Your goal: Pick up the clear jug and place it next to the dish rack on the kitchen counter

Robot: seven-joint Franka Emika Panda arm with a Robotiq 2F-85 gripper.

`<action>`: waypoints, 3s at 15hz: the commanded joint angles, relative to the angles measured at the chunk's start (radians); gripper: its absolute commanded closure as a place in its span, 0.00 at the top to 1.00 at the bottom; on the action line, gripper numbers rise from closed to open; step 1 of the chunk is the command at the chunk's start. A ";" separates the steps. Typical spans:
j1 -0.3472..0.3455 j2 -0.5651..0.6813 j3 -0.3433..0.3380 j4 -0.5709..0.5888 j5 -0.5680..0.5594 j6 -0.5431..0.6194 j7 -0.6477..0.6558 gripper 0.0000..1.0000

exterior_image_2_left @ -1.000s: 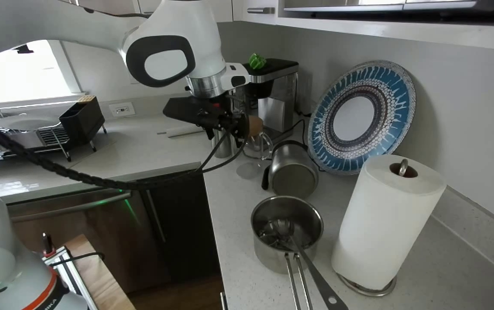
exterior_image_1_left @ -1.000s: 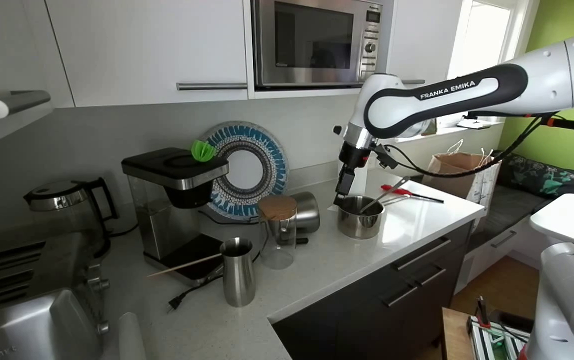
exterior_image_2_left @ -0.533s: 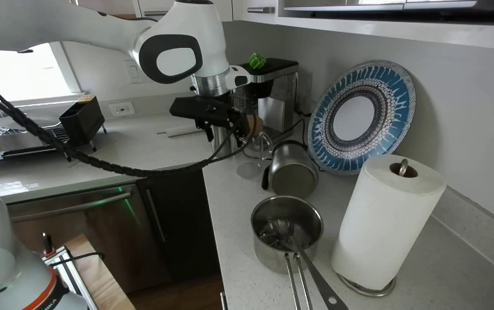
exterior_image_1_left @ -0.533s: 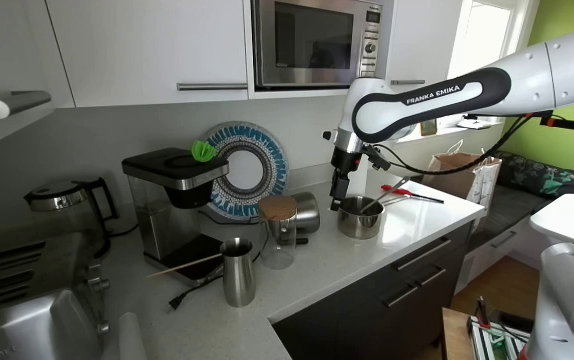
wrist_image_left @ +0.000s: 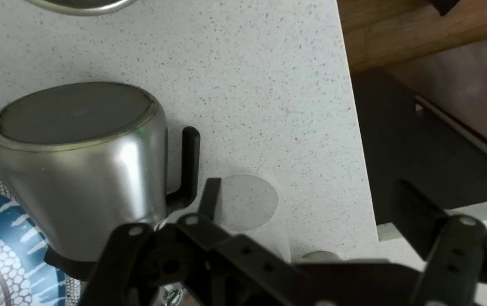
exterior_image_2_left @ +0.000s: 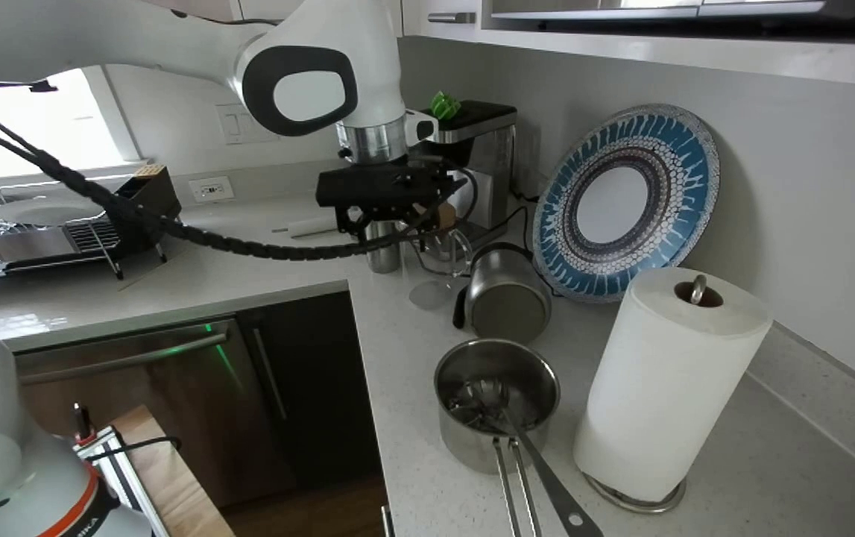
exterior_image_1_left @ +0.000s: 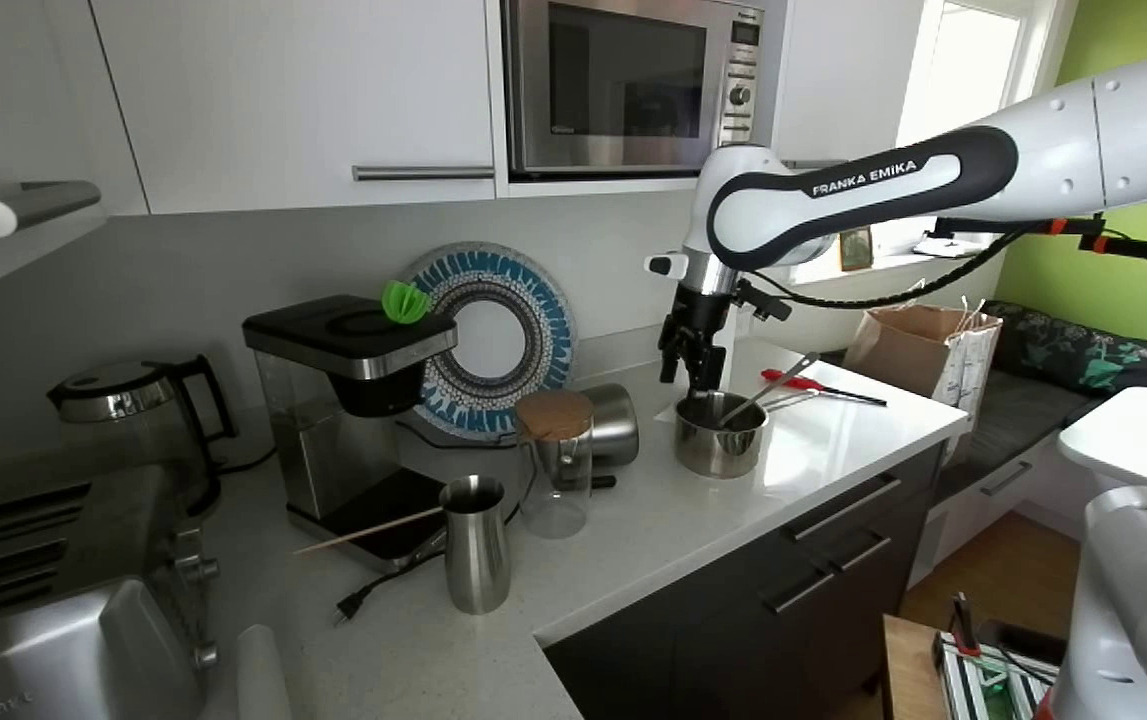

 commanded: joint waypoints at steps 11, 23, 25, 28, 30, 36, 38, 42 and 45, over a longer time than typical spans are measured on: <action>-0.038 0.150 0.015 0.126 0.113 0.103 -0.420 1.00; -0.085 0.323 0.081 0.255 0.222 0.136 -0.812 1.00; -0.093 0.338 0.095 0.253 0.227 0.184 -0.799 1.00; -0.103 0.356 0.117 0.256 0.239 0.212 -0.800 1.00; -0.110 0.366 0.130 0.261 0.260 0.207 -0.813 1.00; -0.126 0.395 0.160 0.278 0.348 0.196 -0.863 1.00; -0.130 0.409 0.164 0.286 0.344 0.193 -0.862 1.00; -0.140 0.431 0.174 0.297 0.339 0.186 -0.859 1.00; -0.141 0.425 0.177 0.301 0.315 0.133 -0.832 1.00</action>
